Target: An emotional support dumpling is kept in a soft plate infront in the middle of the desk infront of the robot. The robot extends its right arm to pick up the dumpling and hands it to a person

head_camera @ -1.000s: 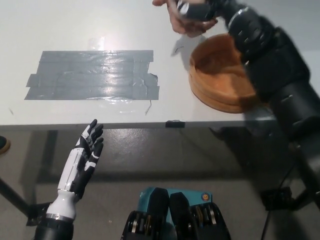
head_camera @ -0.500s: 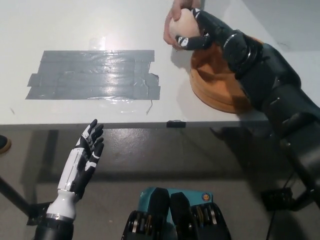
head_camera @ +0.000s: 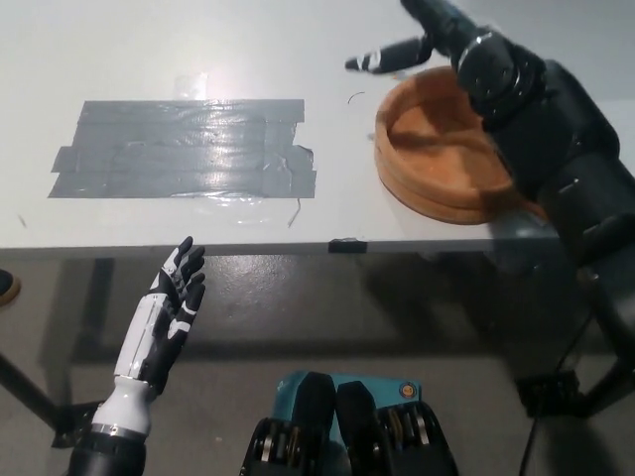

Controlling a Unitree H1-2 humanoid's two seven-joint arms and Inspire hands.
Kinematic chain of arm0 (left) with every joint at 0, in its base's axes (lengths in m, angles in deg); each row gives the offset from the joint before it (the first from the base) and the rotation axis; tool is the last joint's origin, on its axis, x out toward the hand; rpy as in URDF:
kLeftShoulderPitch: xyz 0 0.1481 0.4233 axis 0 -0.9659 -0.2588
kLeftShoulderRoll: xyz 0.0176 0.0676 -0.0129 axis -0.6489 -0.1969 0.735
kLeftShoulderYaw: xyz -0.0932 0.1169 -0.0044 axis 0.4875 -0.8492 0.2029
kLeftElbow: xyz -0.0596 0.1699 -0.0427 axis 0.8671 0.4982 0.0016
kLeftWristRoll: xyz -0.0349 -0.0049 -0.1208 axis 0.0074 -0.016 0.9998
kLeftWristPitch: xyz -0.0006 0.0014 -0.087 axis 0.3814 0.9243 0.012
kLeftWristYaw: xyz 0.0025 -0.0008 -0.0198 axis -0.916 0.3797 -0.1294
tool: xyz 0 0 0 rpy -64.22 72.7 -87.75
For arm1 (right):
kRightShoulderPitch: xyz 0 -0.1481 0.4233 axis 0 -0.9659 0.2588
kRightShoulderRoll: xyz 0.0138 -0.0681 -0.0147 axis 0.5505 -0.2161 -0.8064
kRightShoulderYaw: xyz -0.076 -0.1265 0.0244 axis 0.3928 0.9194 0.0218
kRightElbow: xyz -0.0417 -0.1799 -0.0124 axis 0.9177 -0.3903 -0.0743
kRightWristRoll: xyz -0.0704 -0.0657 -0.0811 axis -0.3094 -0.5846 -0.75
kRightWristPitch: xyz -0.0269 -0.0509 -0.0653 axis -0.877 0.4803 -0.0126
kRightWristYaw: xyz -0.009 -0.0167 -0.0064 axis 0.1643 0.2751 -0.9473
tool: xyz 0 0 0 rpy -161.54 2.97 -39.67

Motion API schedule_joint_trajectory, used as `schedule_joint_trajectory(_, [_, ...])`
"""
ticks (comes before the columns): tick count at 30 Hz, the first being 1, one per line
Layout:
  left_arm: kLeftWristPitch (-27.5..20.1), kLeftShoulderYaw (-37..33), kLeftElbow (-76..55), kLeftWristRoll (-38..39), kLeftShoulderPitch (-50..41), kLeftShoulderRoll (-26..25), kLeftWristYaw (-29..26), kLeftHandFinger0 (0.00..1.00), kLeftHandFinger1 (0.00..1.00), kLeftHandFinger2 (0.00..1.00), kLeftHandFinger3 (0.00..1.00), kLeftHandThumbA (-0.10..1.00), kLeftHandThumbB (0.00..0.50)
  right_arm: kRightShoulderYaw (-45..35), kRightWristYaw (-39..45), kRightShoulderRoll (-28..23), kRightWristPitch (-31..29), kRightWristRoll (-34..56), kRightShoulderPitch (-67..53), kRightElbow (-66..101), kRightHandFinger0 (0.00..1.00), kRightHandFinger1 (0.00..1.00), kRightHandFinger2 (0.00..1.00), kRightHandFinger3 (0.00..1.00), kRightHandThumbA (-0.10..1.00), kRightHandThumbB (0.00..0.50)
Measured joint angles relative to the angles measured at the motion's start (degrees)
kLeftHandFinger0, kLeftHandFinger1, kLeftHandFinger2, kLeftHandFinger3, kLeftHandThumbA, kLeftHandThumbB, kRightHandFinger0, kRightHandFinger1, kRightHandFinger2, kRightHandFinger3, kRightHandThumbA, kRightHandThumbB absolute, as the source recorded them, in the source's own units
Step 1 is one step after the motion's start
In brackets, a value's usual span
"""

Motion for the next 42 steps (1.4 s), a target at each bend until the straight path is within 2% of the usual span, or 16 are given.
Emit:
schedule_joint_trajectory(1, [0.0,0.0,0.0,0.0,0.0,0.0,0.0,1.00,1.00,1.00,1.00,0.83,0.349,-0.8,-0.3,-0.1,-0.1,0.2,-0.1,1.0,1.00,1.00,1.00,1.00,0.82,0.500])
schedule_joint_trajectory(2, [0.0,0.0,0.0,0.0,0.0,0.0,0.0,1.00,1.00,1.00,1.00,0.83,0.347,-1.5,-0.9,-0.2,-0.2,0.4,-0.2,1.9,1.00,1.00,1.00,1.00,0.92,0.500])
schedule_joint_trajectory(4, [0.0,0.0,0.0,0.0,0.0,0.0,0.0,1.00,1.00,1.00,1.00,0.83,0.342,-3.8,-2.5,-0.8,-1.2,0.8,-0.3,4.9,1.00,1.00,1.00,1.00,0.83,0.497])
schedule_joint_trajectory(5, [0.0,0.0,0.0,0.0,0.0,0.0,0.0,1.00,1.00,1.00,1.00,0.83,0.338,-4.9,-3.1,-1.2,-1.6,1.0,-0.3,7.1,1.00,1.00,1.00,1.00,0.91,0.500])
schedule_joint_trajectory(7, [0.0,0.0,0.1,0.0,0.0,0.0,0.0,1.00,1.00,1.00,1.00,0.84,0.343,-5.9,-3.6,-1.9,-1.8,1.1,-0.5,10.2,1.00,1.00,1.00,1.00,0.93,0.500])
schedule_joint_trajectory(11, [0.0,0.0,0.7,0.0,0.1,0.0,0.0,1.00,1.00,1.00,1.00,0.84,0.343,-6.5,-3.4,-2.8,-1.4,1.2,-3.1,18.8,1.00,1.00,1.00,1.00,0.94,0.500])
schedule_joint_trajectory(12, [0.0,0.0,0.8,0.0,0.1,0.0,0.0,1.00,1.00,1.00,1.00,0.84,0.354,-6.6,-3.3,-2.8,-1.1,1.2,-4.5,21.3,1.00,1.00,1.00,1.00,0.89,0.456])
schedule_joint_trajectory(15, [0.1,0.1,1.0,0.0,0.1,0.0,0.0,1.00,1.00,1.00,1.00,0.84,0.354,-6.8,-3.0,-2.9,-0.4,1.5,-8.2,27.9,1.00,1.00,1.00,1.00,0.88,0.458])
schedule_joint_trajectory(16, [0.1,0.1,1.1,0.0,0.1,0.0,0.0,1.00,1.00,1.00,1.00,0.85,0.340,-6.8,-2.8,-2.8,0.0,1.7,-9.9,30.2,1.00,1.00,1.00,1.00,0.95,0.436])
schedule_joint_trajectory(17, [0.1,0.1,1.2,0.0,0.1,0.0,0.0,1.00,1.00,1.00,1.00,0.85,0.337,-6.8,-2.6,-2.8,0.3,1.8,-11.5,32.1,1.00,1.00,1.00,1.00,0.96,0.446])
schedule_joint_trajectory(26, [0.3,0.1,1.5,0.0,0.2,0.1,0.0,1.00,1.00,1.00,1.00,0.84,0.344,-6.7,-1.4,-2.8,2.6,2.5,-30.3,49.2,1.00,1.00,1.00,1.00,0.93,0.440])
schedule_joint_trajectory(33, [0.6,0.2,2.0,0.0,0.4,0.0,0.0,1.00,1.00,1.00,1.00,0.84,0.329,-6.7,-0.9,-2.7,3.5,3.9,-46.4,62.4,1.00,1.00,1.00,1.00,0.92,0.441])
schedule_joint_trajectory(36, [0.9,0.2,2.8,0.0,0.7,0.1,0.0,1.00,1.00,1.00,1.00,0.84,0.324,-6.7,-0.7,-2.7,3.9,5.0,-53.1,68.6,1.00,1.00,1.00,1.00,0.87,0.392])
schedule_joint_trajectory(39, [0.9,0.1,2.9,0.0,1.1,0.0,0.0,1.00,1.00,1.00,1.00,0.84,0.324,-7.1,-0.3,-2.8,3.8,6.9,-58.4,74.5,1.00,1.00,1.00,1.00,0.87,0.390])
schedule_joint_trajectory(41, [0.9,0.1,2.9,0.0,1.5,-0.1,0.0,1.00,1.00,1.00,1.00,0.85,0.329,-7.7,0.1,-2.8,3.6,8.4,-61.1,78.2,1.00,1.00,1.00,1.00,0.87,0.354])
schedule_joint_trajectory(42, [0.9,0.1,2.9,0.0,1.7,-0.2,0.0,1.00,1.00,1.00,1.00,0.86,0.330,-8.4,0.2,-2.8,2.7,9.6,-62.3,79.0,1.00,1.00,1.00,1.00,0.87,0.360])
